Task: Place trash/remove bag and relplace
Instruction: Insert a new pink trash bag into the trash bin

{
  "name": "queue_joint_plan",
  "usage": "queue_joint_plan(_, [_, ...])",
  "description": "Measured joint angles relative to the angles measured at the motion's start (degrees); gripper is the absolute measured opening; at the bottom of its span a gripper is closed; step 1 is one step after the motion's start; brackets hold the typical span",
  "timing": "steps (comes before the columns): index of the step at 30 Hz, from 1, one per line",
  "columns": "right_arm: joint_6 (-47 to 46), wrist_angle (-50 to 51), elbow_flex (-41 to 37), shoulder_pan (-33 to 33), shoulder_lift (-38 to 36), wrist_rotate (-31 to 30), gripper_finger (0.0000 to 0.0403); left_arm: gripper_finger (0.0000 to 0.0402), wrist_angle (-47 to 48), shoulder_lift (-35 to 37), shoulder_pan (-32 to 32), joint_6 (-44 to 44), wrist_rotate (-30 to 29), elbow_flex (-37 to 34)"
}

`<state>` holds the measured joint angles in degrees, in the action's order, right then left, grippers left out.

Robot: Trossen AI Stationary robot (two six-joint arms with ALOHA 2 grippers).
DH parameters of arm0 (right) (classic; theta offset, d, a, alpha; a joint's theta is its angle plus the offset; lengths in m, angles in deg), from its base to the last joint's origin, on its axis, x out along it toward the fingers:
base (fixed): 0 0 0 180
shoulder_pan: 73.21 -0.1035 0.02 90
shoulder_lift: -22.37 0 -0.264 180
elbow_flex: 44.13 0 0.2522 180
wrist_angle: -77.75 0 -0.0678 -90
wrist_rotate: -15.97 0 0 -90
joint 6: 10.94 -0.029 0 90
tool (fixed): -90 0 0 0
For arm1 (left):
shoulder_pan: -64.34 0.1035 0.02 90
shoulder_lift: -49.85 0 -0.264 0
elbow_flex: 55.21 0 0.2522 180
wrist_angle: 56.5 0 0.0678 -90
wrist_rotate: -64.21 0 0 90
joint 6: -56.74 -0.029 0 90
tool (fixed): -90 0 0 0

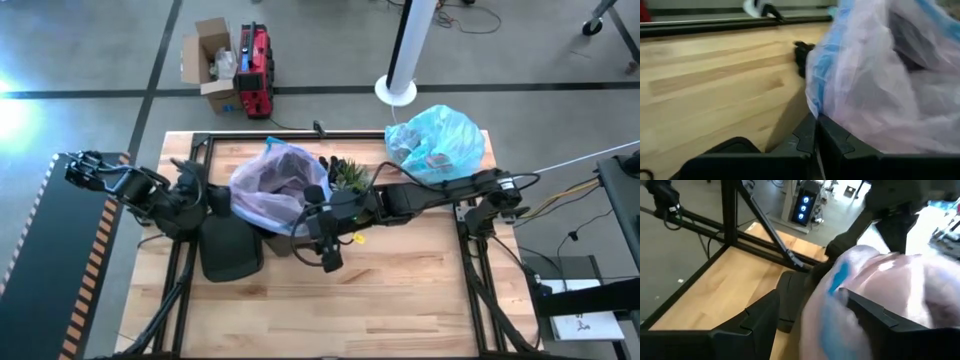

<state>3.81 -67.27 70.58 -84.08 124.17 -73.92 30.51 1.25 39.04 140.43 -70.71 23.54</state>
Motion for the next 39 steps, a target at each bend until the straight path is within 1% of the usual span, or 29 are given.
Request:
queue_joint_plan(2, [0.89,-0.53,0.0,-0.03,-0.52,-0.4,0.019,0.0,-2.02,-0.01,0.0,-4.07,1.27,0.54])
queue_joint_plan(4, [1.29,-0.61,0.0,-0.25,-1.2,-0.26,0.019,0.0002,-2.77,-0.1,-0.02,-6.22,1.44,1.11])
queue_joint_plan(7, [2.18,-0.68,0.04,-0.74,-1.6,0.16,0.019,0.0002,-1.37,0.03,0.0,-6.46,1.69,0.38])
queue_joint_plan(10, [2.26,0.06,0.02,-1.58,-1.28,1.85,0.019,0.0001,-0.37,0.01,0.0,-6.02,2.86,-1.12])
queue_joint_plan(14, [1.77,1.95,0.02,-2.14,-0.28,2.24,0.019,0.0004,-1.56,-0.08,0.0,-5.67,3.02,-2.56])
queue_joint_plan(18, [1.74,2.88,-0.07,-2.79,0.52,1.83,0.019,0.0021,-4.17,-0.21,-0.1,-8.44,3.2,-2.22])
queue_joint_plan(22, [0.67,2.21,-0.72,-3.13,0.55,2.26,0.019,0.0056,-6.92,-0.04,-0.15,-13.82,4.33,-1.32])
queue_joint_plan(25, [0.23,3.91,-1.14,-3.04,1.09,1.83,0.019,0.009,-7.21,-0.14,-0.15,-16.64,8.38,-1.04])
queue_joint_plan(28, [-0.19,4.8,-1.04,-3.53,-0.66,1.38,0.0188,0.0126,-7.22,-0.14,-0.15,-17.17,12.88,-1.03])
queue_joint_plan(31, [-0.66,3.85,-0.48,-3.64,-3.71,1.47,0.0183,0.0161,-7.27,-0.14,-0.15,-17.23,13.97,-1.01])
queue_joint_plan(33, [-0.71,3.98,-0.4,-3.51,-4.18,1.34,0.018,0.0183,-7.31,-0.21,-0.15,-17.55,14.02,-0.99])
queue_joint_plan(34, [-0.77,4.49,-0.45,-3.45,-4.03,0.99,0.0178,0.0193,-7.47,-0.36,-0.15,-18.18,14.07,-0.99])
queue_joint_plan(36, [-1.26,6.14,-0.78,-3.47,-3.47,-1.6,0.0175,0.0213,-7.94,-0.66,-0.15,-19.23,14.49,-0.97])
queue_joint_plan(39, [-1.73,7.68,-0.58,-3.5,-4.05,-4.74,0.017,0.0237,-7.97,-1.19,-0.17,-20.2,16.3,-0.97])
